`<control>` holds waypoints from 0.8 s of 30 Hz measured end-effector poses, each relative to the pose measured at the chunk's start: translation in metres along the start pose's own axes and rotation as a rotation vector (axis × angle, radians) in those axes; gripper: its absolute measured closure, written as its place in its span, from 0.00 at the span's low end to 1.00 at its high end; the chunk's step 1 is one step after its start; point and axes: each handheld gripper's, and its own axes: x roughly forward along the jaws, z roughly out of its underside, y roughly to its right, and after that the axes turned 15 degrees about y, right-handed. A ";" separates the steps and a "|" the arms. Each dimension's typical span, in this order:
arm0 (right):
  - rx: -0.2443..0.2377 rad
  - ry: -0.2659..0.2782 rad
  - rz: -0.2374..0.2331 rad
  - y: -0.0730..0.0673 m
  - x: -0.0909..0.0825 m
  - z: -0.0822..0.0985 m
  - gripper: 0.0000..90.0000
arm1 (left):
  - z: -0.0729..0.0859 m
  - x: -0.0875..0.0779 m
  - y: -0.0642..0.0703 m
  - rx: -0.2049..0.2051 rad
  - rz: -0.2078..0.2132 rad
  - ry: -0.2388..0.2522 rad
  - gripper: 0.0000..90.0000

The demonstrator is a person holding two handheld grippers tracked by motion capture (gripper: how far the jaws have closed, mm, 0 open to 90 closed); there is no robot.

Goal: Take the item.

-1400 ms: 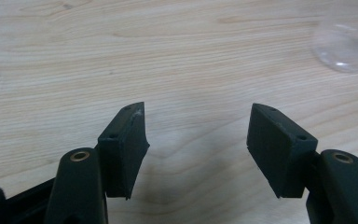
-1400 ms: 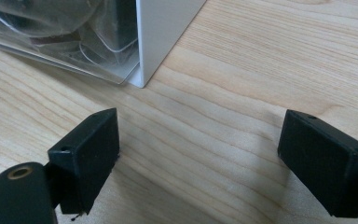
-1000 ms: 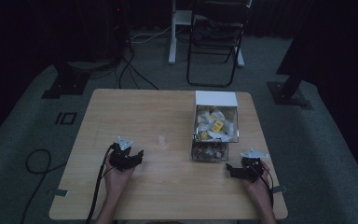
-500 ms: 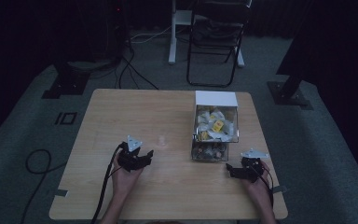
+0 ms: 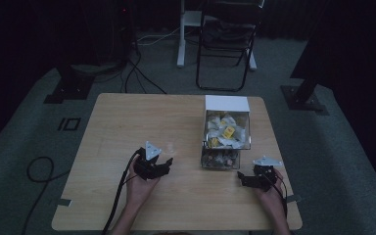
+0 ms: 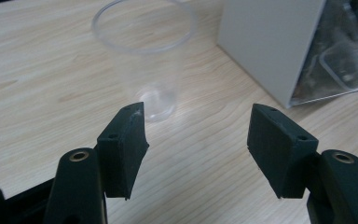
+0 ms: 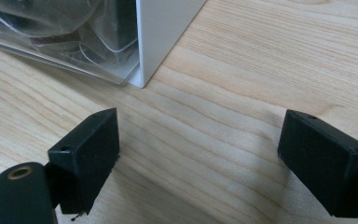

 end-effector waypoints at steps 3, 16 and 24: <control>0.000 0.000 0.000 0.000 0.000 0.000 0.14 | -0.004 -0.001 0.005 0.003 0.016 0.009 0.43; 0.000 0.000 0.000 0.000 0.000 0.000 0.14 | -0.013 0.005 0.031 0.028 0.091 0.035 0.43; 0.000 0.000 0.000 0.000 0.000 0.000 0.14 | -0.018 0.011 0.050 0.060 0.148 0.038 0.45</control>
